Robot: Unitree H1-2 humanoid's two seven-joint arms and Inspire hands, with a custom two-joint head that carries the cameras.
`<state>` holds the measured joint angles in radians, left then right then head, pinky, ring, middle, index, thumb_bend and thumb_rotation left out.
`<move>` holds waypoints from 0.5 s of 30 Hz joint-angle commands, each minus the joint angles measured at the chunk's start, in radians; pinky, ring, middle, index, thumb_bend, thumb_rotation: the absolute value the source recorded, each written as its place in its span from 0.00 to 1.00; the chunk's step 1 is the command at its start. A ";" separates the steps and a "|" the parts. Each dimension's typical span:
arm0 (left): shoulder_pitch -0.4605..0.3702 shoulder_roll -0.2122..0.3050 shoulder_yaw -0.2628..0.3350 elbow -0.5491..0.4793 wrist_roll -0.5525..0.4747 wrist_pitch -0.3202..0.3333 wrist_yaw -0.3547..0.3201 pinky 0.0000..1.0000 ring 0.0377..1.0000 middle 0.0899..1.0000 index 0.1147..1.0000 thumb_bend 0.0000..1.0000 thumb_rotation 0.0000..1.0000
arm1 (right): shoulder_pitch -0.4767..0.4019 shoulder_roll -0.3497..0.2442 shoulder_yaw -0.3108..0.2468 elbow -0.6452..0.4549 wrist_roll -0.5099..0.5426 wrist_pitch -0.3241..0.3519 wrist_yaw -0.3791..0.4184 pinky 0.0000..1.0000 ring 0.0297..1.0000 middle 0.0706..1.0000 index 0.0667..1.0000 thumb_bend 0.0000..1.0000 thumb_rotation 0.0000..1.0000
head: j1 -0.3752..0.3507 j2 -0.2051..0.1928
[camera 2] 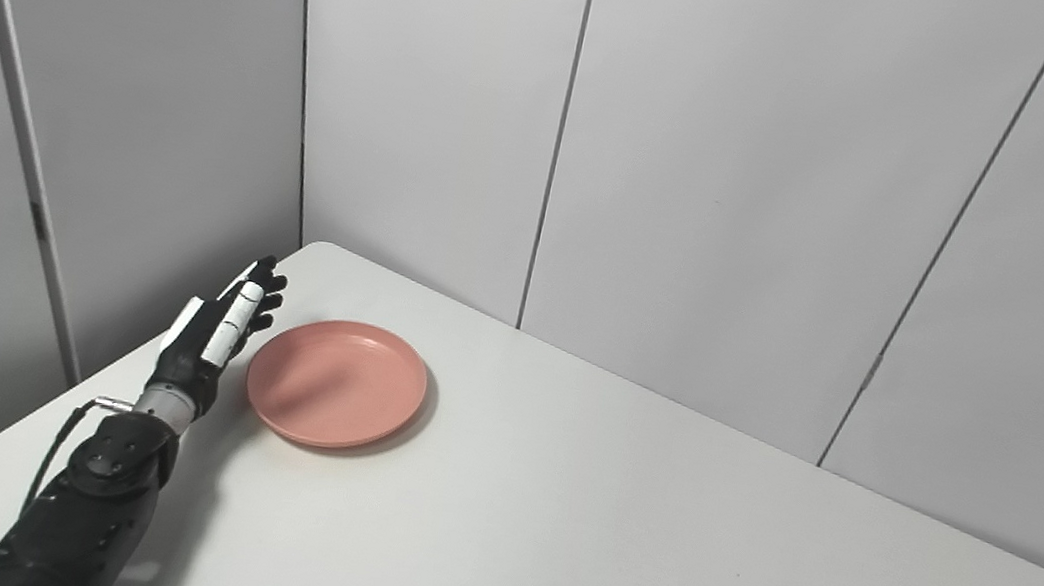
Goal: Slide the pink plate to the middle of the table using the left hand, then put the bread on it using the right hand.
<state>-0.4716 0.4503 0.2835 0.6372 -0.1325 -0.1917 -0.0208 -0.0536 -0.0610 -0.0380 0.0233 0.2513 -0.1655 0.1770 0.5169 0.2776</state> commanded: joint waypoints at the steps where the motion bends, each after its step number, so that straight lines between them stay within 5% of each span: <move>1: -0.061 0.021 0.002 0.006 -0.009 -0.064 -0.007 0.96 0.95 0.94 0.95 0.69 1.00 | 0.006 -0.010 -0.008 -0.010 0.013 -0.031 0.014 1.00 1.00 1.00 1.00 0.74 0.85 | -0.001 -0.001; 9: -0.087 0.009 -0.017 0.094 0.005 -0.129 -0.005 0.95 0.94 0.94 0.94 0.73 1.00 | 0.013 -0.009 -0.007 -0.026 0.012 -0.020 0.008 1.00 1.00 1.00 1.00 0.74 0.85 | 0.001 0.007; 15: -0.086 -0.001 -0.035 0.100 0.003 -0.092 -0.003 0.98 0.95 0.94 0.94 0.72 1.00 | 0.018 -0.007 -0.006 -0.040 0.006 -0.012 0.001 1.00 1.00 0.99 1.00 0.73 0.85 | 0.000 0.011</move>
<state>-0.5086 0.4357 0.2504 0.7572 -0.1317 -0.2741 -0.0214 -0.0389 -0.0652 -0.0393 0.0087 0.2563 -0.1648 0.1754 0.5185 0.2899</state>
